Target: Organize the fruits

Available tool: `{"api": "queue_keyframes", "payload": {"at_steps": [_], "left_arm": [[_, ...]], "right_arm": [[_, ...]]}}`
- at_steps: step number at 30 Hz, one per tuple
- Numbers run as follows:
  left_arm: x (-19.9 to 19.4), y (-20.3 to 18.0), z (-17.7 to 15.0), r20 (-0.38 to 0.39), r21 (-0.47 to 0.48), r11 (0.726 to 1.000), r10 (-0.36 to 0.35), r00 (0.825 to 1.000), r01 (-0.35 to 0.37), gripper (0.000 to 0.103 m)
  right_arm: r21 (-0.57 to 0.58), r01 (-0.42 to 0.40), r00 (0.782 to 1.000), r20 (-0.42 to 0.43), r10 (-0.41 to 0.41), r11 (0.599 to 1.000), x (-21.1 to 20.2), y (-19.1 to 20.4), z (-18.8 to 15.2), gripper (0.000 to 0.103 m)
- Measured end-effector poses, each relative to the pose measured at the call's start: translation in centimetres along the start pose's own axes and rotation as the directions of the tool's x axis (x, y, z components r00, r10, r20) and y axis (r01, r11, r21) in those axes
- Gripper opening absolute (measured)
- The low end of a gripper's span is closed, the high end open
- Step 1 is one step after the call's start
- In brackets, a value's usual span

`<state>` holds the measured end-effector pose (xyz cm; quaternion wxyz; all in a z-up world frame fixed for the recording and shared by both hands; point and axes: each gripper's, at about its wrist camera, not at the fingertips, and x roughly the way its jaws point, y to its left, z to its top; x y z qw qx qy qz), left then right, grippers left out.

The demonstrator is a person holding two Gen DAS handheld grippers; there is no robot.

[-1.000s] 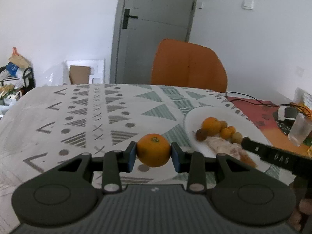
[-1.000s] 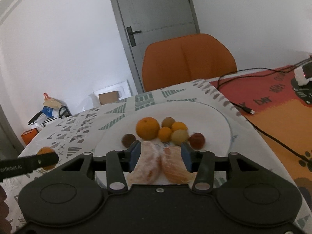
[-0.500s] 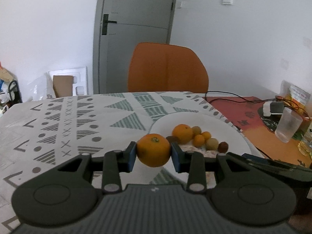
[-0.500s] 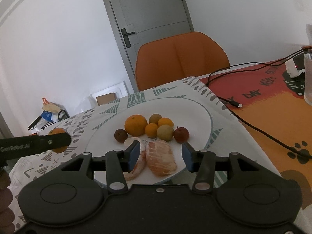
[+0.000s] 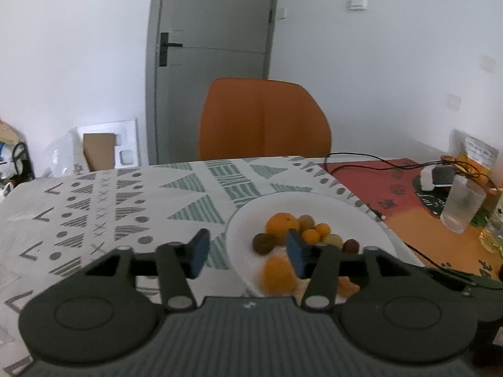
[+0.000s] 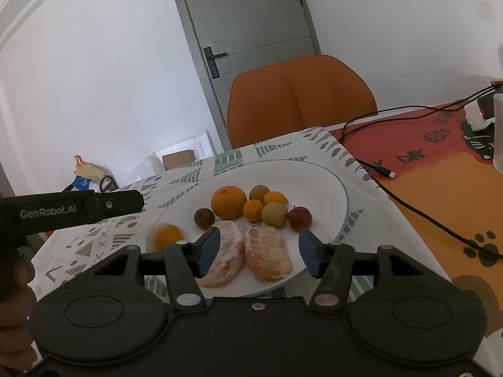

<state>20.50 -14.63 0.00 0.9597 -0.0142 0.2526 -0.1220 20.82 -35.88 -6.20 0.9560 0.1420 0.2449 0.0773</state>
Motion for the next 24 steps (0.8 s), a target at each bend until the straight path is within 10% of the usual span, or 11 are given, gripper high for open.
{"api": "queue_keyframes", "payload": {"at_steps": [10, 24], "left_arm": [[-2.0, 2.6, -0.8, 0.018, -0.012, 0.993, 0.119, 0.993, -0.118, 0.089], [-6.5, 5.7, -2.1, 0.009, -0.065, 0.978, 0.199, 0.98, -0.198, 0.101]], "right_arm": [[-0.047, -0.016, 1.0, -0.006, 0.016, 0.999, -0.7, 2.1, -0.1, 0.072], [-0.109, -0.039, 0.999, -0.009, 0.038, 0.993, -3.2, 4.5, -0.4, 0.101]]}}
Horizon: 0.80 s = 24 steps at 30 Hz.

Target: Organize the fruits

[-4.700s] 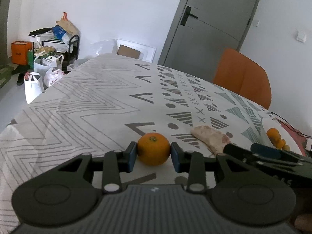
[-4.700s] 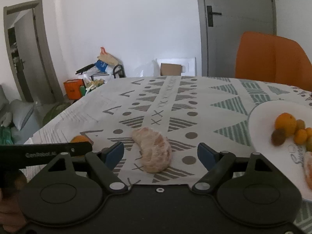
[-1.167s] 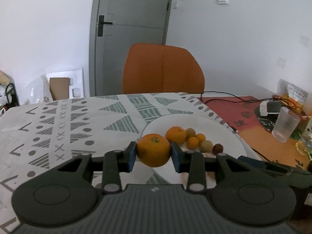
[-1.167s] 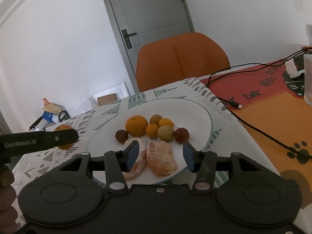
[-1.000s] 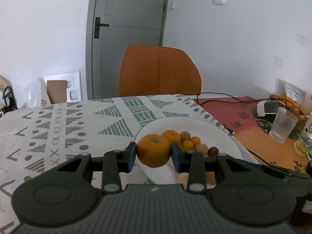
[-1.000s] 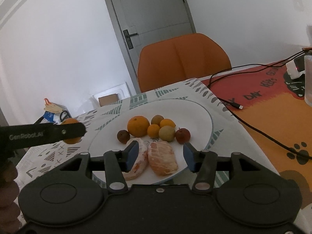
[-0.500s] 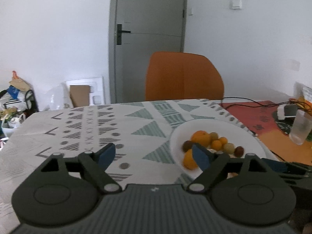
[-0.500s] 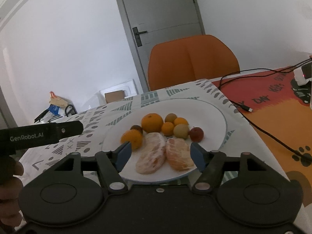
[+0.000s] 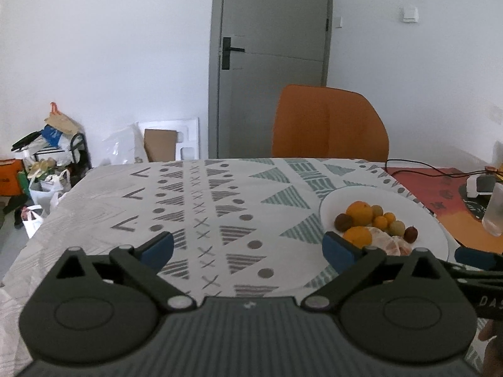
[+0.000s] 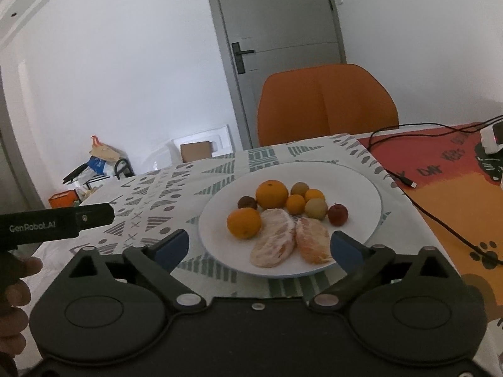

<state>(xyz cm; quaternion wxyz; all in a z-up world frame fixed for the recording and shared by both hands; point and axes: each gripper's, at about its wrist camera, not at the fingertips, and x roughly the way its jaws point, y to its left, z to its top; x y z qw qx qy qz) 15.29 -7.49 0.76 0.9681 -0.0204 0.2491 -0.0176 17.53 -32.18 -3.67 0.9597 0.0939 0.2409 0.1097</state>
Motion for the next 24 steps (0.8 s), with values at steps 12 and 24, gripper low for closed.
{"api": "queue_keyframes", "payload": {"at_steps": [12, 24], "left_arm": [[-3.2, 2.3, -0.8, -0.016, -0.009, 0.999, 0.041, 0.999, -0.041, 0.103], [-6.0, 4.5, -1.7, -0.032, -0.024, 0.998, 0.061, 0.998, -0.062, 0.103]], "right_arm": [[-0.033, -0.024, 0.999, -0.033, 0.023, 0.999, -1.8, 2.0, -0.2, 0.103], [-0.046, -0.043, 0.996, -0.082, 0.039, 0.998, -3.3, 4.0, -0.5, 0.103]]}}
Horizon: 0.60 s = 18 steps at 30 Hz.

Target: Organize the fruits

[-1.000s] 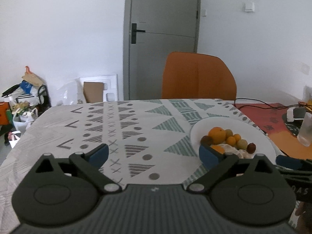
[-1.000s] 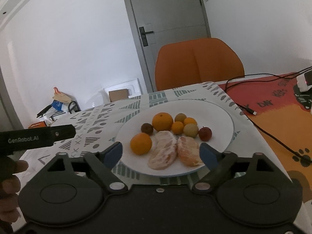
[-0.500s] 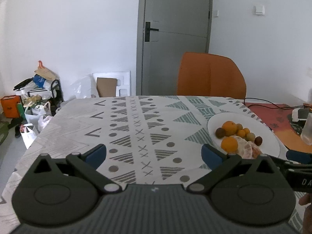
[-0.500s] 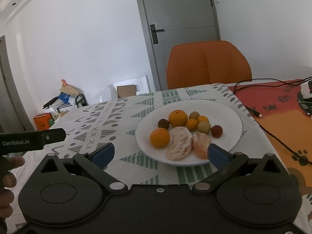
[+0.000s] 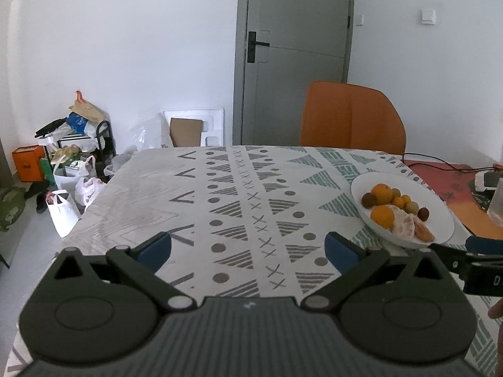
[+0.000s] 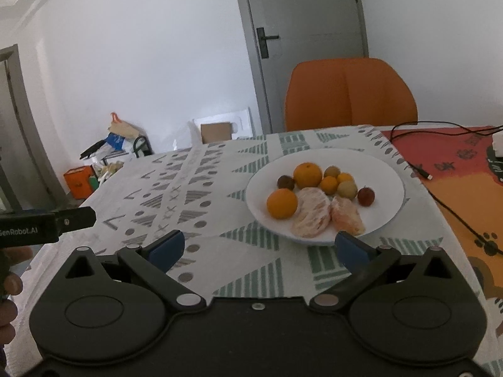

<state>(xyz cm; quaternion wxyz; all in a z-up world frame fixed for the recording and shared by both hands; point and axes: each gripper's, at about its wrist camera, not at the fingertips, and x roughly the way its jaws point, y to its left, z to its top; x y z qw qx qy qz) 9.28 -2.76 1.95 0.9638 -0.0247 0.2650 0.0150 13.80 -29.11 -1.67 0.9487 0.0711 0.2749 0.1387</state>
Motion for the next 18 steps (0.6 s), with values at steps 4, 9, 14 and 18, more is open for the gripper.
{"api": "queue_keyframes", "payload": {"at_steps": [4, 9, 14, 18], "left_arm": [[-0.8, 0.7, -0.3, -0.005, -0.002, 1.0, -0.002, 1.0, 0.002, 0.103], [-1.3, 1.4, -0.4, -0.007, 0.002, 1.0, -0.01, 1.0, 0.01, 0.103], [-1.9, 2.1, -0.5, -0.017, -0.014, 1.0, -0.003, 1.0, 0.003, 0.103], [-2.3, 2.6, -0.8, -0.019, -0.007, 1.0, 0.015, 1.0, -0.015, 0.103]], "right_arm": [[0.016, 0.026, 0.999, -0.018, -0.026, 1.0, -0.1, 0.7, 0.0, 0.103], [0.023, 0.054, 0.998, -0.009, -0.054, 0.998, -1.1, 1.6, 0.2, 0.103], [0.008, 0.043, 0.999, -0.007, -0.043, 0.999, -1.9, 2.3, 0.2, 0.103], [0.008, 0.037, 0.999, -0.015, -0.037, 0.999, -2.1, 2.6, 0.0, 0.103]]}}
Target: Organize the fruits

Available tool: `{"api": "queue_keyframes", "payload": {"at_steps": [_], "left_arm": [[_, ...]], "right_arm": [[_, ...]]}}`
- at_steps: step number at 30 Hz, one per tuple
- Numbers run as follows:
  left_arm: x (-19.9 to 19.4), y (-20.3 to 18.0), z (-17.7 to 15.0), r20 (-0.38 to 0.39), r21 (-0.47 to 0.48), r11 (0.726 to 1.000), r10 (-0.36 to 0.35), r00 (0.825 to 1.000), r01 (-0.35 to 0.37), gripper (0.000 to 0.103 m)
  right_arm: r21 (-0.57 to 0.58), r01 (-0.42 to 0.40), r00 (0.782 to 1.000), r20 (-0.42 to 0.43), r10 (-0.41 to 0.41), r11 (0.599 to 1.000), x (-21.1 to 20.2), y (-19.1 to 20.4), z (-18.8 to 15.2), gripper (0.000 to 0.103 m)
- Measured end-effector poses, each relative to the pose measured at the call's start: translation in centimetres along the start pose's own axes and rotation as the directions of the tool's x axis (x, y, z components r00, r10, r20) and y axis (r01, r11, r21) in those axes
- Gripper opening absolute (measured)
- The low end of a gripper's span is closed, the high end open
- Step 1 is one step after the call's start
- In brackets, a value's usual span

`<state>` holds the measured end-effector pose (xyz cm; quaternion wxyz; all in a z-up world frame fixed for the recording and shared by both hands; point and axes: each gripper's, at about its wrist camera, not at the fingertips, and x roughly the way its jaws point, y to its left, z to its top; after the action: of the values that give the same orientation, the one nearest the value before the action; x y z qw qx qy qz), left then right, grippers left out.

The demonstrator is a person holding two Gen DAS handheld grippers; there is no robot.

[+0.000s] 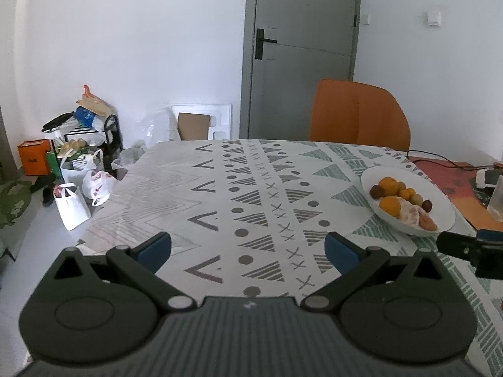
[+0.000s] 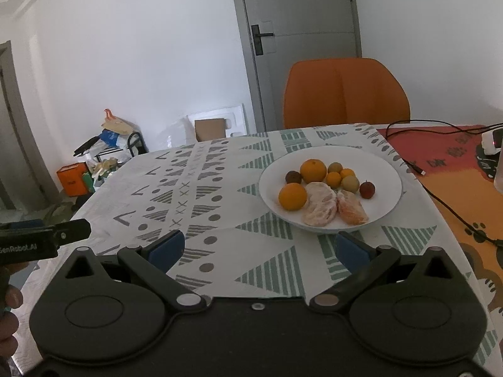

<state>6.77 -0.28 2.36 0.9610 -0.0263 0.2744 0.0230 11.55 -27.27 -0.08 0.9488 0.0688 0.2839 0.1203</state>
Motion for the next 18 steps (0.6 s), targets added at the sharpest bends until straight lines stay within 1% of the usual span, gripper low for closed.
{"api": "queue_keyframes", "payload": {"at_steps": [9, 12, 18], "left_arm": [[-0.5, 0.5, -0.4, -0.005, 0.006, 1.0, 0.006, 1.0, -0.006, 0.103], [-0.9, 0.4, -0.9, -0.003, 0.016, 1.0, 0.002, 1.0, -0.002, 0.103], [-1.2, 0.2, -2.0, -0.011, 0.005, 1.0, -0.001, 1.0, 0.001, 0.103]], "right_arm": [[-0.013, -0.006, 1.0, -0.019, 0.006, 1.0, -0.3, 0.4, -0.9, 0.103], [-0.014, -0.005, 1.0, -0.028, 0.004, 1.0, -0.4, 0.4, -1.3, 0.103], [-0.026, -0.009, 0.999, -0.049, 0.007, 1.0, -0.2, 0.4, -2.0, 0.103]]}}
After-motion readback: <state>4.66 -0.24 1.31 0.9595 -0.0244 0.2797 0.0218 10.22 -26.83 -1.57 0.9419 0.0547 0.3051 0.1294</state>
